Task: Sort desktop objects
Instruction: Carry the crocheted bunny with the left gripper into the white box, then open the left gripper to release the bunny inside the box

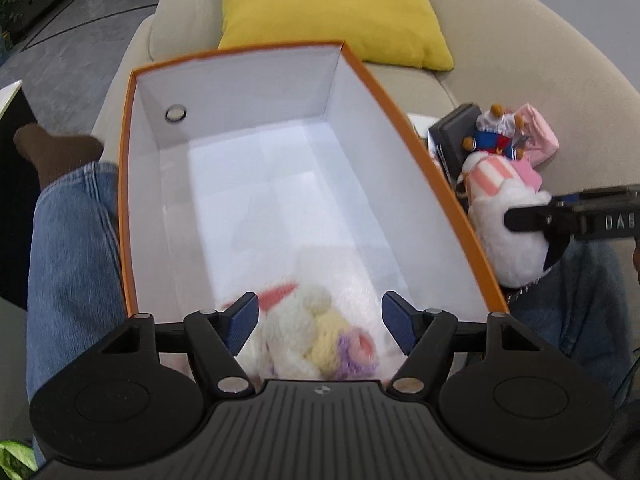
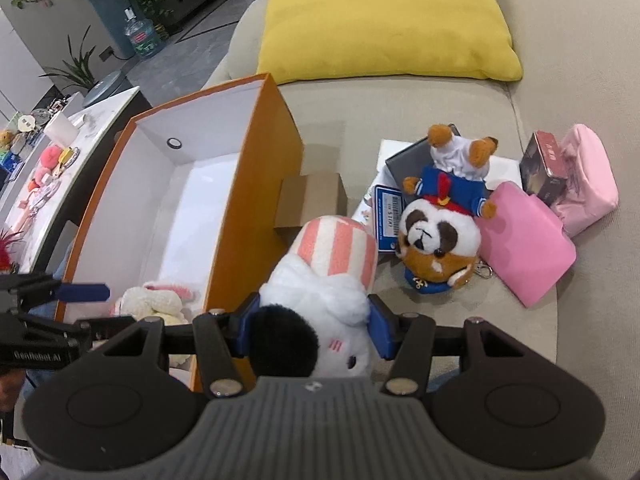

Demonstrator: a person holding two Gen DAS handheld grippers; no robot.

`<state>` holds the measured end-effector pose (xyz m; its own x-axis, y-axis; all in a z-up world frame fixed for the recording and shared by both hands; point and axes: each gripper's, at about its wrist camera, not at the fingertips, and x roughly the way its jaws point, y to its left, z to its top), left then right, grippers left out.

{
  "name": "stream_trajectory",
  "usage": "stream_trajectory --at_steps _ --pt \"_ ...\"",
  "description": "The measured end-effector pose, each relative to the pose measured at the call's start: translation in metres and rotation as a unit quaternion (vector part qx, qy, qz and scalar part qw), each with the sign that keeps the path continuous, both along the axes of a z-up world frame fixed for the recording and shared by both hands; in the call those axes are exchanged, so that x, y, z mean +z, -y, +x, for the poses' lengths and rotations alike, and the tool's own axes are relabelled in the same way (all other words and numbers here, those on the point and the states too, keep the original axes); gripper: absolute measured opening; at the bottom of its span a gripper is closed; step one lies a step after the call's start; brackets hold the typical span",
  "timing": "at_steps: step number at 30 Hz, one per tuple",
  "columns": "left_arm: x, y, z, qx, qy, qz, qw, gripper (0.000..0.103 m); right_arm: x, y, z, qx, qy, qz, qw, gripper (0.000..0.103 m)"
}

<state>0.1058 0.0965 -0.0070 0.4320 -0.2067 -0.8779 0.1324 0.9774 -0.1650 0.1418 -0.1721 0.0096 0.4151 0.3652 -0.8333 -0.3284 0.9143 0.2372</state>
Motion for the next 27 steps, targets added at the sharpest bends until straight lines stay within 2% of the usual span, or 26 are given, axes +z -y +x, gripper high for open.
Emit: stream_trajectory --at_steps 2,4,8,13,15,17,22,25,27 --pt "-0.001 0.003 0.011 -0.005 -0.007 0.004 1.0000 0.078 0.002 0.000 0.001 0.001 0.004 0.001 1.000 0.057" --pt "-0.007 0.009 0.024 -0.024 -0.032 0.014 0.9991 0.069 0.002 0.000 0.002 0.001 0.006 0.001 1.000 0.057" --pt "-0.024 0.032 0.043 -0.090 -0.066 0.060 0.9919 0.053 -0.002 0.001 0.003 0.001 0.000 0.005 1.000 0.057" --pt "-0.047 0.041 0.059 -0.116 -0.105 0.091 0.9834 0.051 -0.006 0.003 0.003 0.004 -0.007 0.011 1.000 0.058" --pt "-0.051 0.041 0.061 -0.120 -0.113 0.098 0.9815 0.042 -0.007 0.004 0.004 0.004 -0.007 0.012 1.000 0.058" --pt "-0.058 0.043 0.065 -0.122 -0.122 0.102 0.9798 0.038 -0.008 0.005 0.005 0.003 -0.007 0.012 1.000 0.058" --pt "-0.065 0.050 0.065 -0.136 -0.112 0.130 0.9756 0.025 -0.013 0.008 0.009 0.001 -0.012 0.016 1.000 0.058" --pt "-0.054 0.051 0.065 -0.140 -0.096 0.128 0.9772 0.021 -0.016 0.010 0.011 0.000 -0.016 0.017 1.000 0.058" --pt "-0.040 0.053 0.063 -0.142 -0.067 0.135 0.9783 0.019 -0.018 0.012 0.012 -0.003 -0.019 0.017 1.000 0.058"
